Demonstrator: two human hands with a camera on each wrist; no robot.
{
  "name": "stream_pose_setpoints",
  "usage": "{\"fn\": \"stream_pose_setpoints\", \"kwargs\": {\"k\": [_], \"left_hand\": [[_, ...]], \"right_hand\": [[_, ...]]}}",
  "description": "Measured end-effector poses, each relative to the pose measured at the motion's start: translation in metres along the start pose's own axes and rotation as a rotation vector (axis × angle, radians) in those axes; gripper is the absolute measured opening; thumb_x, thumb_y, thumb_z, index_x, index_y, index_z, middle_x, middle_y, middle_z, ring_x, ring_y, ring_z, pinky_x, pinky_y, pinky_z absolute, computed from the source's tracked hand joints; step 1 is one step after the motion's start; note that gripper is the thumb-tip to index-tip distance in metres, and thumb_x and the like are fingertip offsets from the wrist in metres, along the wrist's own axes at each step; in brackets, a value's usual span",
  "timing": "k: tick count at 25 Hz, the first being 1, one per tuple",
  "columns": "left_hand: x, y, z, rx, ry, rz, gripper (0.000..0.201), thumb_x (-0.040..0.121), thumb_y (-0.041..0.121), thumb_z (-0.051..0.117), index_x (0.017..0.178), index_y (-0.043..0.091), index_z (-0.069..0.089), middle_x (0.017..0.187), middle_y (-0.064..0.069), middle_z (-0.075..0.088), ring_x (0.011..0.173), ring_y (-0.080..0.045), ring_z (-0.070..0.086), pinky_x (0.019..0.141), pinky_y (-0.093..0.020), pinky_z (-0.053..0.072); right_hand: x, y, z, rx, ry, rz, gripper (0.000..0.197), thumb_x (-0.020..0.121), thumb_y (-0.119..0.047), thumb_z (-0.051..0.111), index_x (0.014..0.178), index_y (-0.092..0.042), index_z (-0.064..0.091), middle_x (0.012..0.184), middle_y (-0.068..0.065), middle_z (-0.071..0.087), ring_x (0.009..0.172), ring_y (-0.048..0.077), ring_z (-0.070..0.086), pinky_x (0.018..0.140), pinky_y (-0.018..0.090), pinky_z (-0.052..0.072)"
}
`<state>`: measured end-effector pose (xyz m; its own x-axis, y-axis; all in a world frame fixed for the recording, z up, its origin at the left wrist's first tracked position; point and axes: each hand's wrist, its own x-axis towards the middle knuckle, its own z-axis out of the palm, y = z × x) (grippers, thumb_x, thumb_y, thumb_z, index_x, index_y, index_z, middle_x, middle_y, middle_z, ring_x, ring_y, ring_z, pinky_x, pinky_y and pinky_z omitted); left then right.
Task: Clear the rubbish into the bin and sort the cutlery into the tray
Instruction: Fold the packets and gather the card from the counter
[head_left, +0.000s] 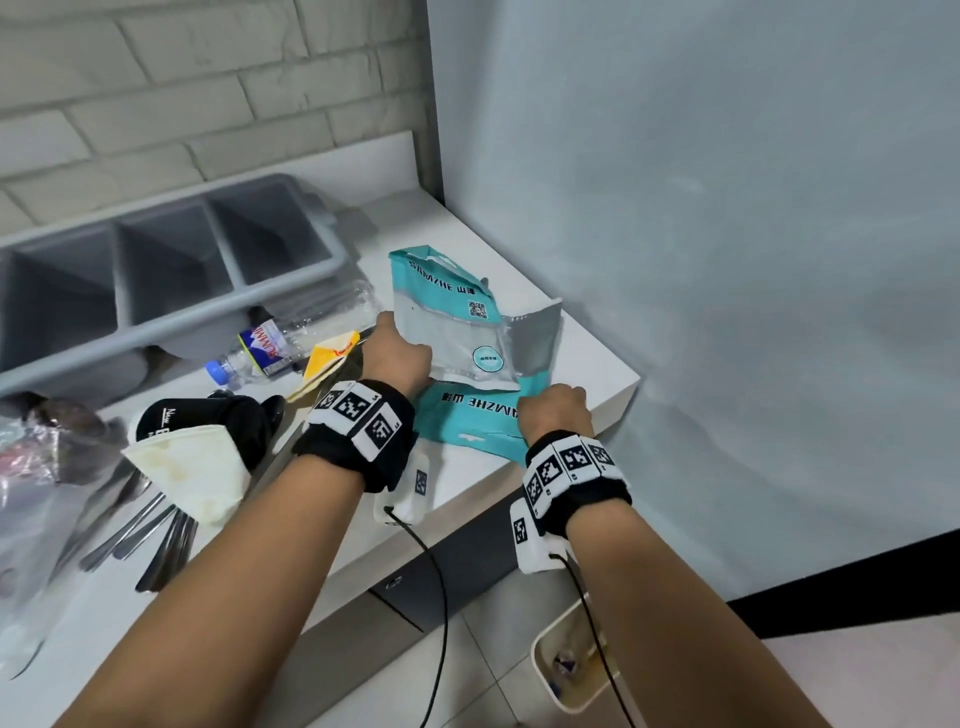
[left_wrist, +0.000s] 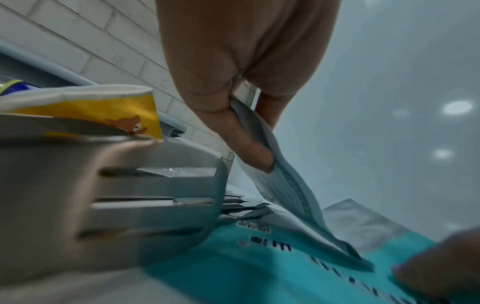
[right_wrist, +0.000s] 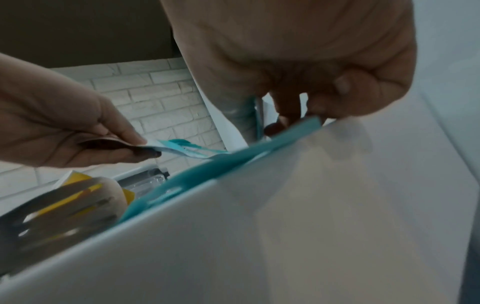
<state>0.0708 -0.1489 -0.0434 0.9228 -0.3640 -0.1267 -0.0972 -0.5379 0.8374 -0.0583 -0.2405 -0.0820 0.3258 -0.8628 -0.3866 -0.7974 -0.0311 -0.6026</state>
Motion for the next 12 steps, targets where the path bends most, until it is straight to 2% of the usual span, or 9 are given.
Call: {"fn": "stream_pose_setpoints", "kwargs": {"k": [3,5,6,7,9,12], "left_hand": [[-0.013,-0.010,-0.010,-0.082,0.032,0.021,0.043,0.084,0.003,0.054,0.126,0.006,0.047,0.125,-0.015,0.061,0.114,-0.030,0.058,0.087,-0.024,0.041],[-0.019,-0.015,-0.014,-0.135,0.054,0.036,0.044,0.083,0.001,0.055,0.126,0.006,0.047,0.123,-0.015,0.063,0.112,-0.029,0.060,0.092,-0.025,0.044],[-0.021,-0.017,-0.016,-0.168,0.060,0.035,0.045,0.083,0.001,0.056,0.126,0.006,0.047,0.122,-0.015,0.063,0.111,-0.030,0.060,0.097,-0.029,0.047],[-0.021,-0.018,-0.018,-0.205,0.063,0.034,0.045,0.083,0.001,0.056,0.126,0.006,0.047,0.121,-0.016,0.063,0.111,-0.030,0.061,0.099,-0.036,0.048],[-0.025,-0.017,-0.021,-0.286,0.053,0.041,0.046,0.082,0.000,0.058,0.125,0.007,0.046,0.120,-0.017,0.063,0.110,-0.031,0.061,0.099,-0.044,0.048],[-0.033,-0.011,-0.023,-0.405,-0.044,0.009,0.048,0.082,-0.001,0.059,0.126,0.010,0.045,0.118,-0.015,0.062,0.104,-0.032,0.062,0.096,-0.047,0.050]], "right_hand": [[-0.004,-0.004,-0.001,0.283,0.049,-0.091,0.028,0.089,-0.013,0.041,0.103,0.002,0.060,0.112,0.022,0.062,0.102,0.037,0.059,0.081,0.033,0.045],[-0.003,-0.007,-0.007,0.479,0.108,-0.117,0.021,0.087,-0.007,0.039,0.093,0.002,0.057,0.098,0.024,0.060,0.097,0.042,0.060,0.083,0.040,0.052],[-0.002,-0.008,-0.011,0.542,0.135,-0.123,0.016,0.087,-0.005,0.037,0.089,-0.002,0.053,0.092,0.021,0.057,0.096,0.044,0.060,0.083,0.046,0.054],[-0.003,-0.009,-0.016,0.592,0.163,-0.141,0.014,0.087,-0.004,0.036,0.089,-0.006,0.049,0.090,0.017,0.055,0.094,0.042,0.061,0.080,0.048,0.056],[-0.005,-0.007,-0.026,0.612,0.224,-0.194,0.019,0.090,0.000,0.035,0.101,-0.010,0.047,0.096,0.017,0.057,0.093,0.033,0.062,0.078,0.035,0.053],[-0.002,0.002,-0.040,0.682,0.229,-0.239,0.035,0.092,0.000,0.037,0.126,-0.005,0.046,0.111,0.019,0.060,0.095,0.028,0.059,0.079,0.032,0.047]]}}
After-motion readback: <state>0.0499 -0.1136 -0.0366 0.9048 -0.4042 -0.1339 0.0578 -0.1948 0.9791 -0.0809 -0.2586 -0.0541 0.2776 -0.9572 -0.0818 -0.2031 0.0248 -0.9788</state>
